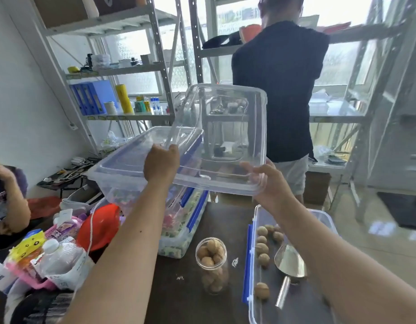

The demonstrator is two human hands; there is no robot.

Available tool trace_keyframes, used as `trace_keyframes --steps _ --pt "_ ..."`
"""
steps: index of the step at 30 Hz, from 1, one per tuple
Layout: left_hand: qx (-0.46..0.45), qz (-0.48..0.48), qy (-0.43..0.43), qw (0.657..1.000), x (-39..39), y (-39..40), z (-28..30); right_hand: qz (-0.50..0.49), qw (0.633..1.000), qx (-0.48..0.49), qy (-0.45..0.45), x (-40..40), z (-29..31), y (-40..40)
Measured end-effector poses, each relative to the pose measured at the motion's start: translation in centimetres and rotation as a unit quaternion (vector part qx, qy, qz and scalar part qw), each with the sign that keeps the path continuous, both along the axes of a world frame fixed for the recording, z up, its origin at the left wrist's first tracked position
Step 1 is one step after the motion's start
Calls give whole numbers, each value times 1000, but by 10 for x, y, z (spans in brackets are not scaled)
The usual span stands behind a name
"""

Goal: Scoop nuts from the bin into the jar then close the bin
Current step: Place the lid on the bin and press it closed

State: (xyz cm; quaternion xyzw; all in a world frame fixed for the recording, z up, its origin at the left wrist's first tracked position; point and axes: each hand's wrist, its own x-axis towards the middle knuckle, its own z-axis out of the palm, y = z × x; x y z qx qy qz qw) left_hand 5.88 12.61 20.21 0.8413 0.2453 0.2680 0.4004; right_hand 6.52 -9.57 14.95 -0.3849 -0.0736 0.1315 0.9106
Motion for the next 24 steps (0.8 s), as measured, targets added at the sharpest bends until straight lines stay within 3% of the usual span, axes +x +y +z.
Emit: trace_keyframes --steps 7,11,15,24 --pt "-61 -125 74 987 3 -82 -41 -123 984 -124 -35 -42 -22 -91" --pt "-53 -141 71 986 -13 -130 -75 -263 935 -239 -2 -54 -56 -128" --pt "-61 -159 88 981 -28 -158 -112 -340 855 -391 -6 -73 -87 -150" --pt "-67 -159 164 971 -66 -177 -183 -284 774 -562 73 -113 -154 -178"
